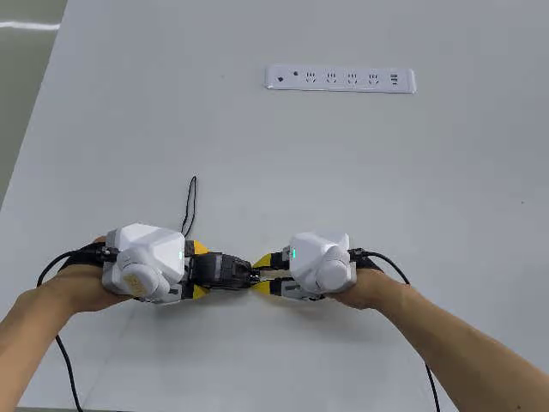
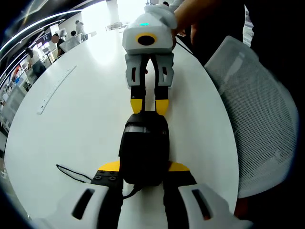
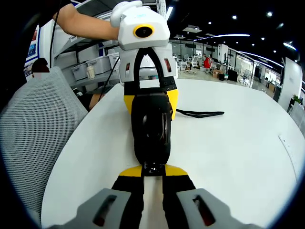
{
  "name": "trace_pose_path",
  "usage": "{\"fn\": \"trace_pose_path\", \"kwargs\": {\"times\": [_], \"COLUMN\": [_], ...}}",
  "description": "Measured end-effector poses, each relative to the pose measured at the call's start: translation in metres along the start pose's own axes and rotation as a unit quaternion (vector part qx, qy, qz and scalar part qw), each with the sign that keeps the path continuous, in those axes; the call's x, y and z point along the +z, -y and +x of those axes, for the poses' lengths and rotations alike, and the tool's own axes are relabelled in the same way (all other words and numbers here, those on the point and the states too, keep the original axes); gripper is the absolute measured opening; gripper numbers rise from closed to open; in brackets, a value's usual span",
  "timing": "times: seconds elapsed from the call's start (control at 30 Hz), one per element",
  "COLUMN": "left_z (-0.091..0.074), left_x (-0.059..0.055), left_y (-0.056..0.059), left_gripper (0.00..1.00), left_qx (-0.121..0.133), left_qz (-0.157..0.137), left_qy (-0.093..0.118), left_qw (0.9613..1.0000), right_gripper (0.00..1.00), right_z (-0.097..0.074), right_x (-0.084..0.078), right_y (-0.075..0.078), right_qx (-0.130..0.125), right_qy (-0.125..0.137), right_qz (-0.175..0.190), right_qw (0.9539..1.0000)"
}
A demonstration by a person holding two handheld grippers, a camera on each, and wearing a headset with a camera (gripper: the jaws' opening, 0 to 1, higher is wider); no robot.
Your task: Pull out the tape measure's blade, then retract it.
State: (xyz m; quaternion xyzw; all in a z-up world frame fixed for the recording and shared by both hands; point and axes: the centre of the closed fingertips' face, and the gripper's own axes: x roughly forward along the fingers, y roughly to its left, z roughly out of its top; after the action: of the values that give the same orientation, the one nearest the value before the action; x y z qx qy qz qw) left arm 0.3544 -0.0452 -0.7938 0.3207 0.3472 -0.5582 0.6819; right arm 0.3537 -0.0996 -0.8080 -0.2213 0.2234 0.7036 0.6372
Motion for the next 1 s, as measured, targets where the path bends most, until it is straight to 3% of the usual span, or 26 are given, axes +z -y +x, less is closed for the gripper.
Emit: {"fn": "trace_pose_path", "kwargs": {"times": [1.0], "left_z": [-0.0014], "left_x": [-0.0015], "left_y": [-0.0002], "left_gripper": [0.29], "left_qx": [0.002], "left_qz": [-0.009], "left_qy": [-0.004], "left_qw": [0.9999], "right_gripper": [0.11], "right_z": [-0.002], "right_x": [0.0029], "right_y": [0.0013], "right_qx": [0.0], "right_qy": [-0.006], "right_qz": [-0.004], "right_qw": [1.0]}}
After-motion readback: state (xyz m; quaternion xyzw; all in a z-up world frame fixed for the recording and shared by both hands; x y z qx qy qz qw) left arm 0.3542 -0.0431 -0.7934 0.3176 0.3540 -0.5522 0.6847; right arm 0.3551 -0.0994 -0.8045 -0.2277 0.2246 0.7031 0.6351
